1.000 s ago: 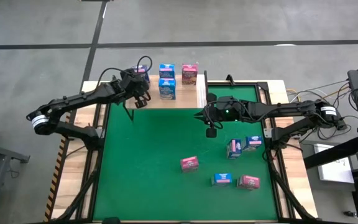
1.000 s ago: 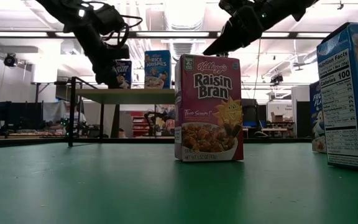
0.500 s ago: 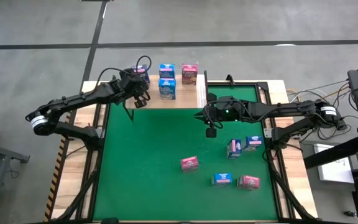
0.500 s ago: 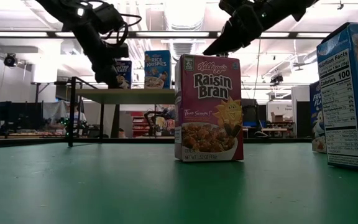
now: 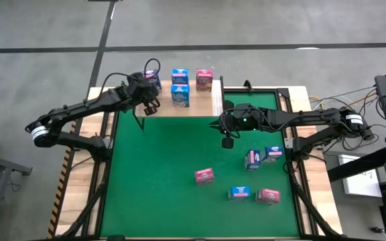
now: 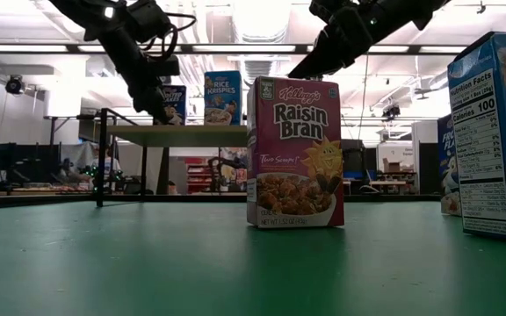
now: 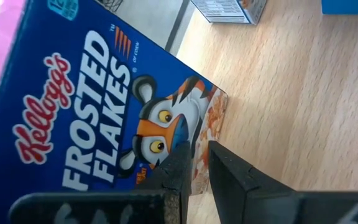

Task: Stack cereal on shelf
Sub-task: Put the left blue cereal box on the shelf, then put the left pink cereal box on the shelf aligned with the other pink cereal box

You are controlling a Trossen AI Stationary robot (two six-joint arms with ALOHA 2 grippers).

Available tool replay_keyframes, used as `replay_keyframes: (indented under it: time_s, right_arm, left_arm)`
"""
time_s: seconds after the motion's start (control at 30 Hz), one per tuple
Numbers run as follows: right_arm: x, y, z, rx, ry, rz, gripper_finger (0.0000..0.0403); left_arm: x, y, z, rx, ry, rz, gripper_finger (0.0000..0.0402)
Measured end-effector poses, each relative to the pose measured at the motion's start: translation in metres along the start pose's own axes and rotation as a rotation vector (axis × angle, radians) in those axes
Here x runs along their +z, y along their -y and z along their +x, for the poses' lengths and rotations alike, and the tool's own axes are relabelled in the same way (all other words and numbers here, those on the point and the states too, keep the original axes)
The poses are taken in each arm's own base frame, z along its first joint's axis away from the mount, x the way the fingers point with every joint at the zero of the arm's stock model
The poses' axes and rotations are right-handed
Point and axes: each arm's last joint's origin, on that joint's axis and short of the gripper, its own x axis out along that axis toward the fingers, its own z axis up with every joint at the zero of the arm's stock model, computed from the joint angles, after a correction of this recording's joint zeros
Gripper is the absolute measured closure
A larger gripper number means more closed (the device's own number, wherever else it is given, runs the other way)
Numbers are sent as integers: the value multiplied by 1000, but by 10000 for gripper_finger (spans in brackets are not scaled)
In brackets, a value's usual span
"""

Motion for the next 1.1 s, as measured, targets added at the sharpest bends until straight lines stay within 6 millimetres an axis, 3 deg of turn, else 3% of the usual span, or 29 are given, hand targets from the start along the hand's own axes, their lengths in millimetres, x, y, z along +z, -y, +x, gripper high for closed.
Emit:
replay_keyframes:
  time_s: [0.53, 1.1]
  right_arm:
    - [0, 0, 0, 0, 1, -1, 376]
    - [0, 0, 0, 0, 1, 0, 376]
  left_arm:
    - [-1, 0, -1, 6, -6, -27, 364]
    - [14, 17, -12, -365, 223, -185, 364]
